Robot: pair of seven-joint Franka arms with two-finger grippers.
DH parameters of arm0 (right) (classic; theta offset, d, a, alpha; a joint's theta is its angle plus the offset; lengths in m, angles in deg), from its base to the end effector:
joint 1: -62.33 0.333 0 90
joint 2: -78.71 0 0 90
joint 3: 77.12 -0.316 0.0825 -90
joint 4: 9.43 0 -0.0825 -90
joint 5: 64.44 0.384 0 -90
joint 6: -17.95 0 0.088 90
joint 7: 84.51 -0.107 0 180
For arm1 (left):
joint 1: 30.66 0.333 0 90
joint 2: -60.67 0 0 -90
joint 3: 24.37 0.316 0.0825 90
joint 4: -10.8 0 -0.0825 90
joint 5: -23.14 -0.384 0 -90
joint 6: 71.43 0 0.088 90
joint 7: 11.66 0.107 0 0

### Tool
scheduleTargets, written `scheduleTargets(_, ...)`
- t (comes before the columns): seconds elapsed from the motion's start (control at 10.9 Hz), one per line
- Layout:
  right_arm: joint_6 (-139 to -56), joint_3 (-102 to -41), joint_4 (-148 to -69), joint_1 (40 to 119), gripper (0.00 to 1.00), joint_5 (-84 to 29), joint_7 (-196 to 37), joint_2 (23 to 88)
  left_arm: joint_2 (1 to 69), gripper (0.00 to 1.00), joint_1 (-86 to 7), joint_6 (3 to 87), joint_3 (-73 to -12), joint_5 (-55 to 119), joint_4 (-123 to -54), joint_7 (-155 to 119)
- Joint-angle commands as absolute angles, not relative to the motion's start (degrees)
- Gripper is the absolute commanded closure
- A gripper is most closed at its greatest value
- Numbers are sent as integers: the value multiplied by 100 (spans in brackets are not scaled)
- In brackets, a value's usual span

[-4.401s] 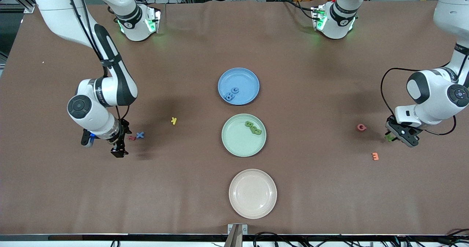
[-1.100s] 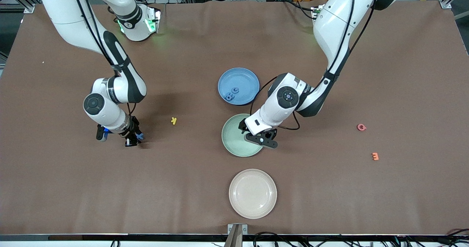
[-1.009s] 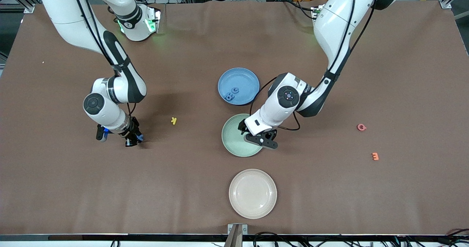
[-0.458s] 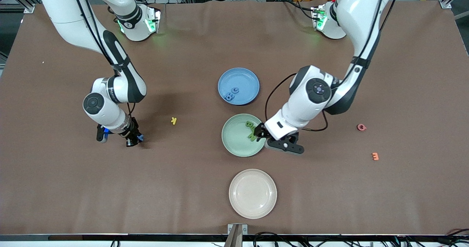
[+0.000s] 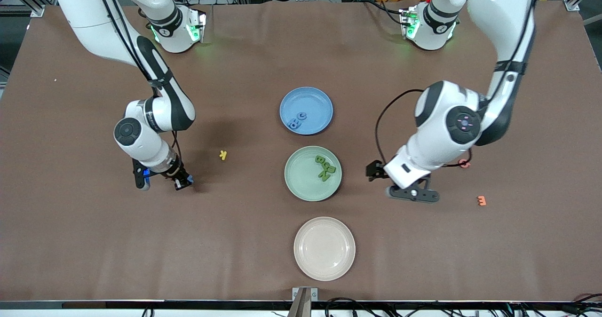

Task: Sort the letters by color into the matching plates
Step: 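Lift the blue x with the right gripper while the left gripper withdraws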

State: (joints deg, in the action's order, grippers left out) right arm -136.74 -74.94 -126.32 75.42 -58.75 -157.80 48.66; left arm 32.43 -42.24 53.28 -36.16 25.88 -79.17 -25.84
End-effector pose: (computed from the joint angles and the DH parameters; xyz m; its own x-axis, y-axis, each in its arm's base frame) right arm 0.5993 0.1126 0.1944 0.3905 -0.9206 0.0050 -0.9114 -0.3874 -0.1388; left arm 0.6487 -0.2598 0.3734 0.9919 -0.0985 0.0806 -0.1107 -0.9803 0.1634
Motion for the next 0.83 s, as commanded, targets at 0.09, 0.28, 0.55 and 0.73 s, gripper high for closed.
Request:
scheduleTargets(0.09,-13245,-7904,-12396,7507,94,-5872,-13775,5172,4000,0,-3682,4259,-3519,2244,-8078,-2484)
scheduleTargets(0.28,-12962,-8028,-12378,7620,82,-6257,-12658,5216,4377,0,-3681,3758,-3369,2244,-8061,-2493)
scheduleTargets(0.55,-12733,-8177,-12378,7805,71,-6496,-11995,5208,4835,0,-3330,3363,-3228,2226,-8008,-2318)
scheduleTargets(0.73,-12724,-8309,-12369,7972,72,-6514,-11171,5208,5125,0,-3181,2827,-3166,2235,-7955,-2300)
